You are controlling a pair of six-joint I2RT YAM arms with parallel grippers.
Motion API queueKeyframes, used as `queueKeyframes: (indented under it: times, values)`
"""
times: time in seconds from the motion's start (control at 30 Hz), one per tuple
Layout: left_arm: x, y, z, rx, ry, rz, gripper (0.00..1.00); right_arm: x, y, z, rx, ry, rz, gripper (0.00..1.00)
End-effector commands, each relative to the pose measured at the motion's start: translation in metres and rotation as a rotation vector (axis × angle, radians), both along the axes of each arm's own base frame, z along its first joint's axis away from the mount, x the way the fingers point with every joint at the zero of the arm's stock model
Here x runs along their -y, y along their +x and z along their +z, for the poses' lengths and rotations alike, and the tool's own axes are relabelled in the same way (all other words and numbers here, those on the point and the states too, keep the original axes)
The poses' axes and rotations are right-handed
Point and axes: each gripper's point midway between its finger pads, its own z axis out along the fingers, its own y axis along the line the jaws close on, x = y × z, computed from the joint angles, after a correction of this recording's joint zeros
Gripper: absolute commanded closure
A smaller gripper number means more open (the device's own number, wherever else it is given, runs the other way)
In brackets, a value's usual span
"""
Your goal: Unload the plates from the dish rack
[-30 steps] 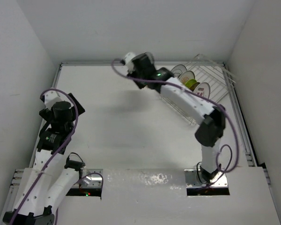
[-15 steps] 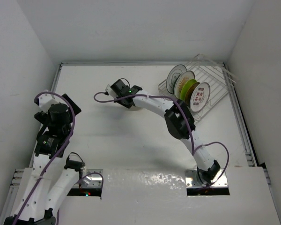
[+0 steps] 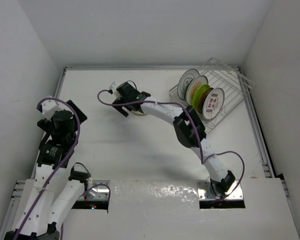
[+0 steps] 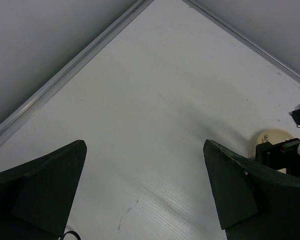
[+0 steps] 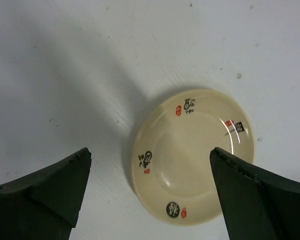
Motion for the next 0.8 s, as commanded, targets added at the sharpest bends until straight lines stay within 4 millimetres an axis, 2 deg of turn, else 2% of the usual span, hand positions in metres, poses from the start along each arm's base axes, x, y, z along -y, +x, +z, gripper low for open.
queueKeyframes:
  times: [0.0, 0.03, 0.07, 0.1, 0.17, 0.2, 0.23, 0.27, 0.3, 0.33, 0.37, 0.4, 0.43, 0.5, 0.6, 0.73, 0.77]
  values:
    - [0.0, 0.004, 0.015, 0.047, -0.011, -0.001, 0.0, 0.001, 0.003, 0.118, 0.113, 0.212, -0.068, 0.01]
    - [0.001, 0.005, 0.015, 0.047, -0.012, -0.005, 0.0, 0.013, 0.002, 0.13, 0.103, 0.242, -0.119, 0.01]
    - [0.001, 0.005, 0.014, 0.046, -0.013, -0.01, 0.0, 0.028, -0.006, 0.158, 0.11, 0.291, -0.16, 0.01]
    - [0.002, 0.006, 0.014, 0.046, -0.014, -0.015, 0.0, 0.042, -0.008, 0.169, 0.106, 0.31, -0.207, 0.01]
    - [0.007, 0.009, 0.012, 0.043, -0.02, -0.042, 0.0, 0.092, -0.006, 0.177, 0.06, 0.347, -0.379, 0.01]
    - [0.009, 0.011, 0.011, 0.042, -0.022, -0.056, 0.0, 0.114, -0.01, 0.202, 0.055, 0.409, -0.426, 0.01]
    - [0.013, 0.013, 0.011, 0.041, -0.03, -0.079, 0.0, 0.157, 0.0, 0.201, 0.017, 0.429, -0.519, 0.01]
    - [0.015, 0.014, 0.01, 0.043, -0.034, -0.088, 0.0, 0.17, -0.007, 0.188, -0.086, 0.501, -0.553, 0.01]
    - [0.018, 0.015, 0.01, 0.047, -0.04, -0.104, 0.0, 0.214, 0.0, 0.206, -0.074, 0.588, -0.649, 0.01]
    - [0.02, 0.016, 0.009, 0.048, -0.044, -0.114, 0.0, 0.237, -0.007, 0.185, -0.108, 0.573, -0.71, 0.01]
    - [0.022, 0.017, 0.009, 0.05, -0.049, -0.125, 0.0, 0.26, -0.008, 0.185, -0.096, 0.585, -0.763, 0.01]
    - [0.025, 0.018, 0.009, 0.052, -0.056, -0.144, 0.0, 0.297, -0.008, 0.198, -0.05, 0.624, -0.83, 0.01]
    - [0.026, 0.018, 0.009, 0.053, -0.059, -0.149, 0.0, 0.314, -0.016, 0.181, -0.069, 0.605, -0.877, 0.01]
    - [0.03, 0.02, 0.008, 0.052, -0.06, -0.172, 0.0, 0.363, -0.029, 0.178, -0.013, 0.587, -1.005, 0.01]
    - [0.033, 0.022, 0.007, 0.045, -0.06, -0.19, 0.0, 0.402, -0.04, 0.171, 0.021, 0.604, -1.107, 0.07]
    - [0.04, 0.026, 0.003, 0.032, -0.065, -0.227, 0.0, 0.421, -0.038, 0.162, 0.035, 0.628, -1.152, 0.28]
    - [0.04, 0.026, 0.003, 0.032, -0.064, -0.228, 0.0, 0.42, -0.036, 0.16, 0.026, 0.633, -1.151, 0.28]
